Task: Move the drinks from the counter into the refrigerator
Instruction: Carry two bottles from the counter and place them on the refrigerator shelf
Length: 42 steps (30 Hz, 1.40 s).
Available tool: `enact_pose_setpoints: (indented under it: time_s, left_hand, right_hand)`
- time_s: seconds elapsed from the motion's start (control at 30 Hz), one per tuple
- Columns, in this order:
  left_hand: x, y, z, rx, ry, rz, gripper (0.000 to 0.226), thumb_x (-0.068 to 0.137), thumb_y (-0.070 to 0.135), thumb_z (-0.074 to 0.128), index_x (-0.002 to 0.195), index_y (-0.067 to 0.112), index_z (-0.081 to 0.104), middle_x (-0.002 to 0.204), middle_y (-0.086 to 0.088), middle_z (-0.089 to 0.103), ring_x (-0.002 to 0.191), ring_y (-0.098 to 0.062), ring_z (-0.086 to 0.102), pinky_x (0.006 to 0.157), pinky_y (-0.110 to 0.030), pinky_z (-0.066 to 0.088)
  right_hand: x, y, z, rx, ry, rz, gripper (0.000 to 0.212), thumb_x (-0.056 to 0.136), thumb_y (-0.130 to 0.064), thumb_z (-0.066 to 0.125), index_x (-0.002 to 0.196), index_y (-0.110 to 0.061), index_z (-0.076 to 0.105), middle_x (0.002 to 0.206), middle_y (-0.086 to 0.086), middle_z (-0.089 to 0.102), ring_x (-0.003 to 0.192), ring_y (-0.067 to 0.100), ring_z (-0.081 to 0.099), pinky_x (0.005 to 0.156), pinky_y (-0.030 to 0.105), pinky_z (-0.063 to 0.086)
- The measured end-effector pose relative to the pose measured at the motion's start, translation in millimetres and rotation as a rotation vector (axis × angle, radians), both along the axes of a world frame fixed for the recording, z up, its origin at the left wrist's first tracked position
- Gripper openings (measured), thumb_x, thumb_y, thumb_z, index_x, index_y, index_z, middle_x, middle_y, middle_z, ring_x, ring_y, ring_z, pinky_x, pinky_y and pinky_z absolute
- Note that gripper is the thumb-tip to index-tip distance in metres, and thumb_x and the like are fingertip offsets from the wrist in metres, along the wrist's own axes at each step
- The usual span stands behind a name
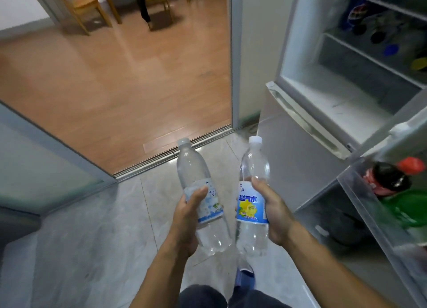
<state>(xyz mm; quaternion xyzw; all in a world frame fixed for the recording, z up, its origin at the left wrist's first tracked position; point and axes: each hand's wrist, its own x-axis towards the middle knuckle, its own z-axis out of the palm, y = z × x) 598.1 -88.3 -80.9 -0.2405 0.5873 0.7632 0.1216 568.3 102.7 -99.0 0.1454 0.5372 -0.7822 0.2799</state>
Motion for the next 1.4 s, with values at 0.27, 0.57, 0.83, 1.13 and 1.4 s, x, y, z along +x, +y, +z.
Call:
enact_pose_setpoints:
  time_s: [0.27,0.57,0.83,1.13,1.4]
  left_hand:
    - [-140,9,-3,0.073,-0.049,-0.215,0.062,0.071,0.043,0.067,0.123,0.01,0.059,0.1,-0.016,0.074,0.087,-0.032,0.072,0.076,-0.045,0.059]
    - [-308,23,9,0.178,-0.059,-0.526,0.066,0.069,0.039,0.08,0.122,0.004,0.062,0.097,-0.017,0.073,0.08,-0.031,0.071,0.067,-0.037,0.056]
    - [-405,102,46,0.272,0.035,-0.779,0.05,0.07,0.04,0.078,0.11,0.012,0.067,0.084,-0.01,0.072,0.068,-0.023,0.07,0.059,-0.034,0.058]
    - [-488,224,122,0.279,0.217,-0.908,0.055,0.069,0.035,0.078,0.12,0.016,0.066,0.102,-0.015,0.075,0.083,-0.031,0.074,0.07,-0.047,0.059]
    - [-544,338,160,0.235,0.503,-0.933,0.061,0.074,0.039,0.079,0.125,0.013,0.057,0.11,-0.009,0.074,0.094,-0.023,0.073,0.079,-0.04,0.06]
  right_hand:
    - [-105,9,-4,0.013,-0.04,-0.258,0.049,0.069,-0.057,0.073,0.104,-0.022,0.075,0.1,0.016,0.075,0.084,0.03,0.074,0.069,0.036,0.059]
    - [-200,8,23,-0.032,-0.041,-0.597,0.088,0.051,-0.062,0.087,0.113,-0.002,0.068,0.092,0.018,0.071,0.075,0.029,0.071,0.066,0.037,0.057]
    - [-252,55,63,0.036,0.082,-0.952,0.056,0.064,-0.043,0.084,0.111,-0.017,0.069,0.096,0.013,0.076,0.08,0.028,0.073,0.073,0.04,0.058]
    - [-304,166,137,0.267,0.301,-1.206,0.038,0.084,-0.017,0.076,0.118,-0.02,0.06,0.101,0.006,0.077,0.084,0.02,0.075,0.068,0.033,0.059]
    - [-362,253,193,0.379,0.457,-1.553,0.042,0.08,-0.016,0.08,0.118,-0.017,0.063,0.102,0.002,0.074,0.084,0.015,0.073,0.074,0.034,0.059]
